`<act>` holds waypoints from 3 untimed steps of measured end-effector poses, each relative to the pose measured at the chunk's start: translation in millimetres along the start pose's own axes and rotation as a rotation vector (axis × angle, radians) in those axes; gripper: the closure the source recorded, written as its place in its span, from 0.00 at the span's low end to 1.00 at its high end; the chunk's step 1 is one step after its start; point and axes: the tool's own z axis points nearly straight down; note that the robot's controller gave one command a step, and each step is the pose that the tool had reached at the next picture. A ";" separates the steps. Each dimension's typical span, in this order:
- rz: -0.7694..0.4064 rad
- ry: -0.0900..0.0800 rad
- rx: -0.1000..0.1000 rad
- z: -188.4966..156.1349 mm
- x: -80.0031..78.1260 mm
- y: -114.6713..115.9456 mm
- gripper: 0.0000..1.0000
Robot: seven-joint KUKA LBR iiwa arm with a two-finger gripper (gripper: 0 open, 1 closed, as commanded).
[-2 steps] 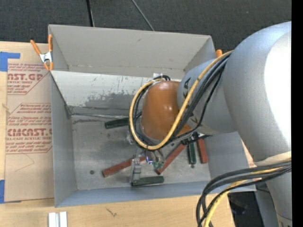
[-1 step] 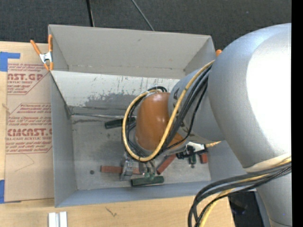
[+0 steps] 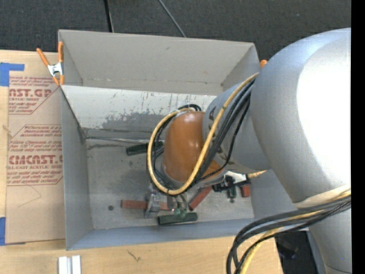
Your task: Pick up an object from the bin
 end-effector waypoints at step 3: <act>0.000 0.005 0.002 -13.4 1.7 -0.4 1.00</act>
Offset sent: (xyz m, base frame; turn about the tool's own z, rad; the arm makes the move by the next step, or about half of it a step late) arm 0.0000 0.0001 0.0230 0.0000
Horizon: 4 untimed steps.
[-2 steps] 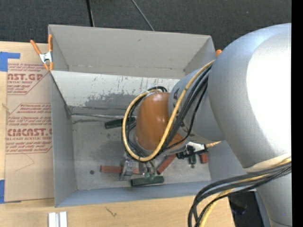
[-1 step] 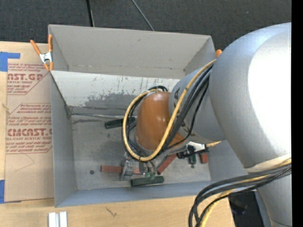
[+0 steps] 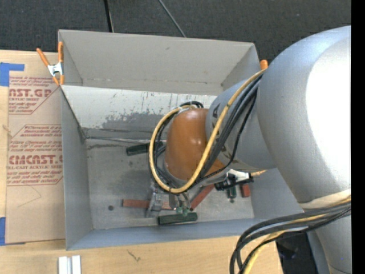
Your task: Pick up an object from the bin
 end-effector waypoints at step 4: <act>0.000 -0.004 -0.001 -58.7 0.1 0.3 1.00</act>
Offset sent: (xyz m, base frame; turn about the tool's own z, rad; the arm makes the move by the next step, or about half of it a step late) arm 0.0002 0.0000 0.0542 0.0000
